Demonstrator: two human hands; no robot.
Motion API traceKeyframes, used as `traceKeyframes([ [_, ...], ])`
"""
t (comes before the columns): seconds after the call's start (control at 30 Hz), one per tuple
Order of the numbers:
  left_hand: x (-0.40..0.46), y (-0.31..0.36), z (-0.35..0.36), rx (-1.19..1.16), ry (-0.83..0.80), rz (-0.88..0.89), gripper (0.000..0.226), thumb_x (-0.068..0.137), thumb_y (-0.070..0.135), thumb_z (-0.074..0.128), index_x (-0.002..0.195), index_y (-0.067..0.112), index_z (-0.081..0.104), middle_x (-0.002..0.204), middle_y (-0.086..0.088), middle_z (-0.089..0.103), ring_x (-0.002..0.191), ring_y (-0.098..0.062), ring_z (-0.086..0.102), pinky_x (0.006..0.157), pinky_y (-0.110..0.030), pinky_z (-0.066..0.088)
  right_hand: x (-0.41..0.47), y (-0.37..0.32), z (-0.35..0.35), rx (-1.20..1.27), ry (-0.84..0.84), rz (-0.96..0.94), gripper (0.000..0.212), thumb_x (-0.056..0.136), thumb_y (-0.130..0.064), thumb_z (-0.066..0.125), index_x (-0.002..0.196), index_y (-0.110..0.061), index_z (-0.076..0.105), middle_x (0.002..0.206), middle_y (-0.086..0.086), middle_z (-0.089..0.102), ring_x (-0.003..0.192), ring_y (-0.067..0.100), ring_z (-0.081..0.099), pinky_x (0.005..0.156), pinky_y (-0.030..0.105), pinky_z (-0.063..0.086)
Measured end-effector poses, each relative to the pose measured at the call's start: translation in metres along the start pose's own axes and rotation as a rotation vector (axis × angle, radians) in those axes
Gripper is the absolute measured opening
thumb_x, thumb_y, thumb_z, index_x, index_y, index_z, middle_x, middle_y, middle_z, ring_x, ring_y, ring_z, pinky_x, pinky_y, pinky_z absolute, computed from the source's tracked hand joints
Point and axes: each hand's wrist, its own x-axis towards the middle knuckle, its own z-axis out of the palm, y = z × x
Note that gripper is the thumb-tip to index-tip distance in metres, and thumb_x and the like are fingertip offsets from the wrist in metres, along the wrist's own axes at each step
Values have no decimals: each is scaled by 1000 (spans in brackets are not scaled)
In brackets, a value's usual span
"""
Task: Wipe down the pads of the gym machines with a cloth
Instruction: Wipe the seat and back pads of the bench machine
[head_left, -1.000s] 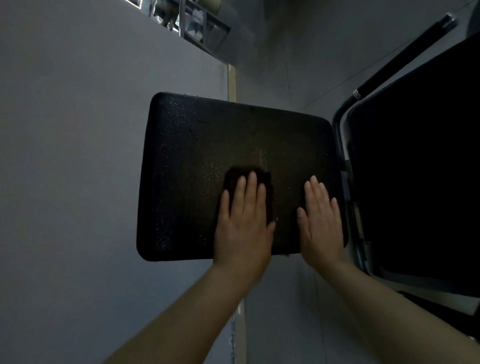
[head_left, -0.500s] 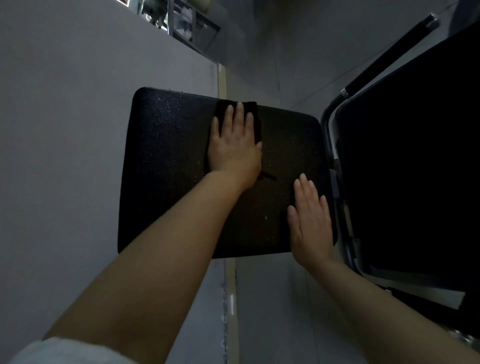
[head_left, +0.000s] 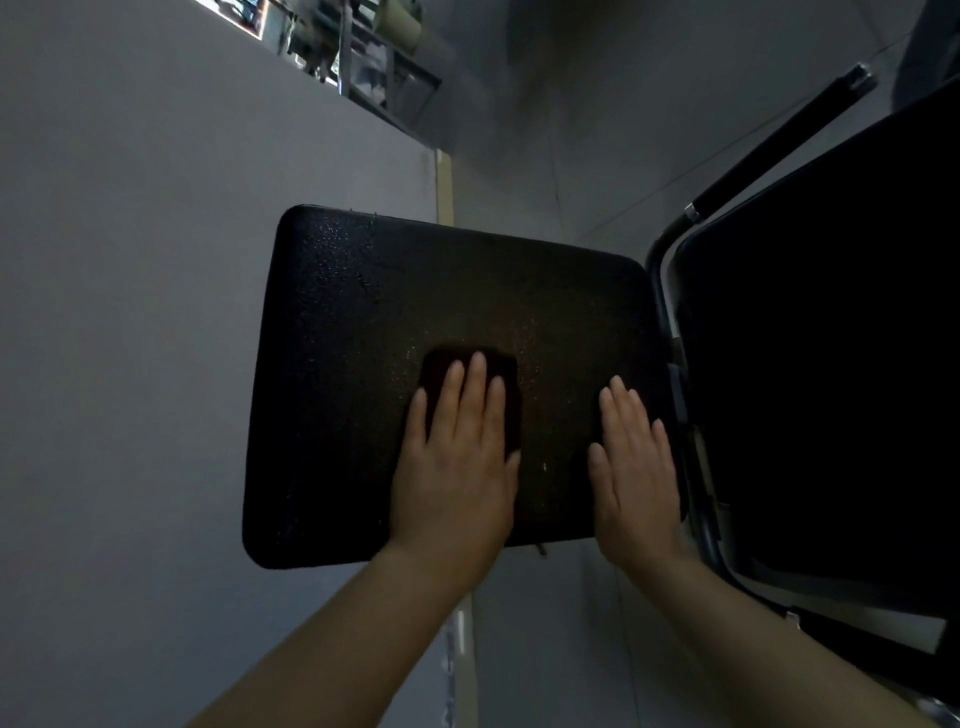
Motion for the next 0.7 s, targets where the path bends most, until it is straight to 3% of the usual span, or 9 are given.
traceKeyframes([
  [0.03, 19, 0, -3, 32, 25, -20, 63, 99, 43, 17, 145, 8, -8, 157, -15, -13, 146, -30, -7, 115, -47, -3, 0, 0, 0, 7, 4, -4, 57, 98, -44, 9, 149, -20, 14, 157, -8, 8, 144, 1, -1, 118, 26, -3],
  [0.1, 64, -2, -12, 68, 38, -60, 65, 100, 45, 17, 146, 11, -14, 155, -13, -21, 144, -28, -16, 115, -47, -7, 0, 1, 0, 14, 3, -9, 58, 97, -46, 7, 149, -20, 14, 157, -8, 8, 144, 1, -1, 117, 26, -4],
  [0.3, 157, -4, -28, 22, 48, -125, 62, 100, 43, 25, 151, 17, 2, 159, -10, -6, 146, -27, -9, 116, -49, -3, 1, 1, 0, 55, 22, -20, 63, 96, -51, 1, 148, -19, 13, 157, -8, 9, 144, 2, 1, 118, 26, -3],
  [0.53, 89, 16, -13, 60, -1, 28, 64, 100, 43, 18, 148, 12, -10, 155, -13, -22, 143, -29, -20, 114, -50, -8, 0, 3, 0, 85, 9, -26, 61, 95, -51, 3, 148, -20, 11, 156, -9, 7, 144, 3, 2, 118, 29, -1],
  [0.7, 13, 37, 16, -4, 49, 111, 64, 101, 43, 15, 145, 8, -15, 151, -17, -29, 140, -30, -25, 112, -50, -13, -1, 3, -2, 117, 5, -3, 60, 95, -47, 6, 148, -20, 15, 155, -11, 8, 143, -1, 1, 117, 23, -5],
])
